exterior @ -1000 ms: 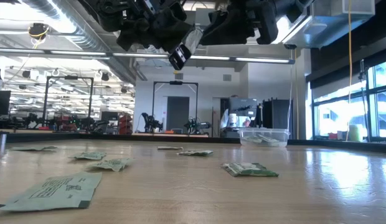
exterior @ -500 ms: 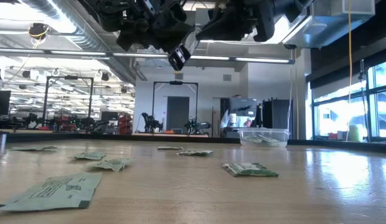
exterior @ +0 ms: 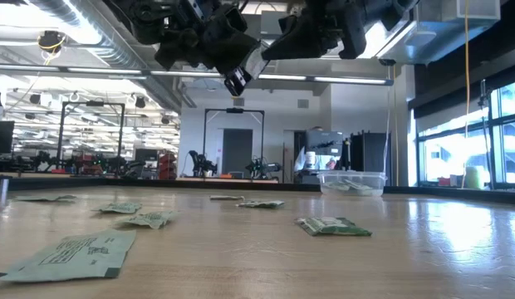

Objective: Pick and place Stevia / Truvia into bins
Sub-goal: Put the dark green truvia packet into the transparent container

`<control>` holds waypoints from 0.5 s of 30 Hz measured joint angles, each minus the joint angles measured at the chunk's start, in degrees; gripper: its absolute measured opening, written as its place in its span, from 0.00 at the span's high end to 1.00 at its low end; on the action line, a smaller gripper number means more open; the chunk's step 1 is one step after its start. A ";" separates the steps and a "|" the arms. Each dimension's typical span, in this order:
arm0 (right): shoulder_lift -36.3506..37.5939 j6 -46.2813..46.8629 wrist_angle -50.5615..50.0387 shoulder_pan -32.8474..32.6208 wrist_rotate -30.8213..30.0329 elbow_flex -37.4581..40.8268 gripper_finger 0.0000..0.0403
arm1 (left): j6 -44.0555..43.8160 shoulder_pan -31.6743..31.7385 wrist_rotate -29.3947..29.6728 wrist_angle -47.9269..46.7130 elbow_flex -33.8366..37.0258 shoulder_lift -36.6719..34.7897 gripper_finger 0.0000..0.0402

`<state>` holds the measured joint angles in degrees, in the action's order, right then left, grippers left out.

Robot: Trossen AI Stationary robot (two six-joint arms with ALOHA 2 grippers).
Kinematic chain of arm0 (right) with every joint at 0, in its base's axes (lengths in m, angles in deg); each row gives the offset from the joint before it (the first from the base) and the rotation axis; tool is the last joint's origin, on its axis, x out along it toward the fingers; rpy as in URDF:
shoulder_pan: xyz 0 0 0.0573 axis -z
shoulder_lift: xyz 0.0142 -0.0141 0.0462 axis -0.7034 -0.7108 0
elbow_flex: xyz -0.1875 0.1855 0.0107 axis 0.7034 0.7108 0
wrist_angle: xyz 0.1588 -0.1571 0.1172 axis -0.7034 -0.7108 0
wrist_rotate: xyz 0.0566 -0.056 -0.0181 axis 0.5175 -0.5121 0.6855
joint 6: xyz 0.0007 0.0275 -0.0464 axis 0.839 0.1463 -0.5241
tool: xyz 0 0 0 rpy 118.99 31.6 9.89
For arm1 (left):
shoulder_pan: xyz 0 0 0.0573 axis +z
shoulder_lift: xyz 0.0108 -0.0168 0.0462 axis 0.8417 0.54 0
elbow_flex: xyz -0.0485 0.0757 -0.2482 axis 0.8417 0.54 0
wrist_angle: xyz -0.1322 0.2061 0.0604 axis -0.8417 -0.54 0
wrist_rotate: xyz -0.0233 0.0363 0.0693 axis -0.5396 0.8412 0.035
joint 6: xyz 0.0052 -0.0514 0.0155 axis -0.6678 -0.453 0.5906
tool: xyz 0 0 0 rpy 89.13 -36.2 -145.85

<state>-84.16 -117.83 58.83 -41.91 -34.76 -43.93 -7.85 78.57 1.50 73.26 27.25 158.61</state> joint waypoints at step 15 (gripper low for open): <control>7.23 15.82 -24.85 8.50 -18.24 -0.07 1.00 | 11.56 3.81 24.87 -18.91 0.00 -1.43 0.77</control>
<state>-76.93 -102.01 33.98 -33.42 -53.00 -43.99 3.70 82.39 26.37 54.35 27.25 157.18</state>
